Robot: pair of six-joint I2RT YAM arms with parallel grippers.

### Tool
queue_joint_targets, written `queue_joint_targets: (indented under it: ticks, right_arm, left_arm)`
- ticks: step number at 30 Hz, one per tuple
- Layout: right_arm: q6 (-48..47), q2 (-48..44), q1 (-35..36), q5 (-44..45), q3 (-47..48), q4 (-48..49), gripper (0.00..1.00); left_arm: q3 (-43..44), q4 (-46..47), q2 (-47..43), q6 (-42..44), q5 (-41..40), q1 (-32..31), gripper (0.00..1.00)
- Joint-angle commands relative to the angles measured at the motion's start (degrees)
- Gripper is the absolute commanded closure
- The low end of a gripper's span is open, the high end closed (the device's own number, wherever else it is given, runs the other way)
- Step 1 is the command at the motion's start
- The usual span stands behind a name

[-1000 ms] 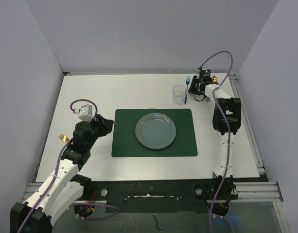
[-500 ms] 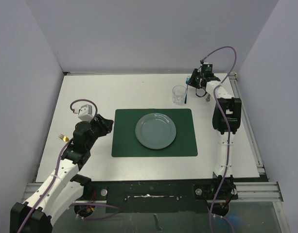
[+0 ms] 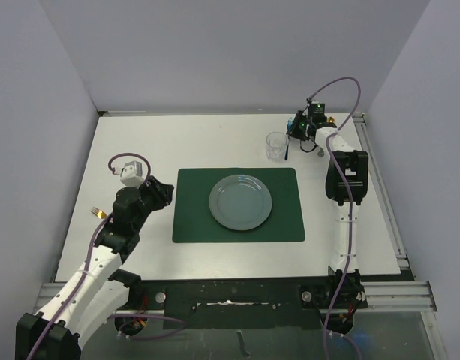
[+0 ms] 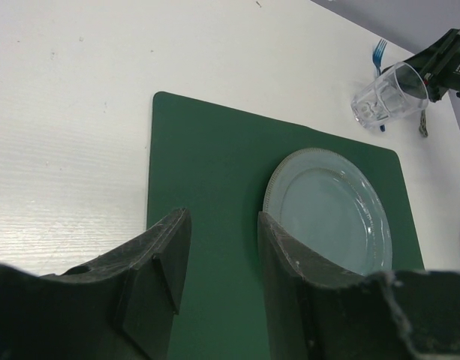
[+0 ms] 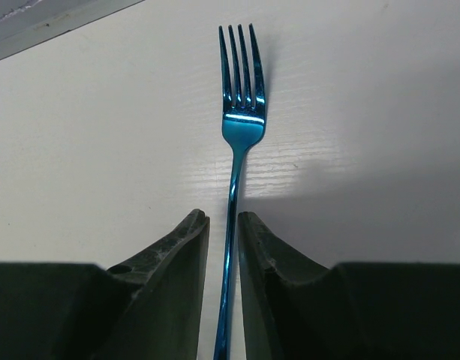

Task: Set the dinner table for one person
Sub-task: Pick up the fork at the center of the board.

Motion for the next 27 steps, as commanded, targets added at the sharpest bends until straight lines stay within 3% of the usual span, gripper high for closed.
queue_joint_targets:
  ticks: [1, 27]
  right_arm:
    - [0.27, -0.32, 0.55, -0.99, 1.64, 2.68, 0.76]
    - [-3.93, 0.14, 1.87, 3.75, 1.0, 1.07, 0.76]
  left_arm:
    - [3.08, 1.24, -1.34, 1.2, -1.12, -0.23, 0.61]
    - [2.82, 1.27, -2.91, 0.65, -1.19, -0.22, 0.62]
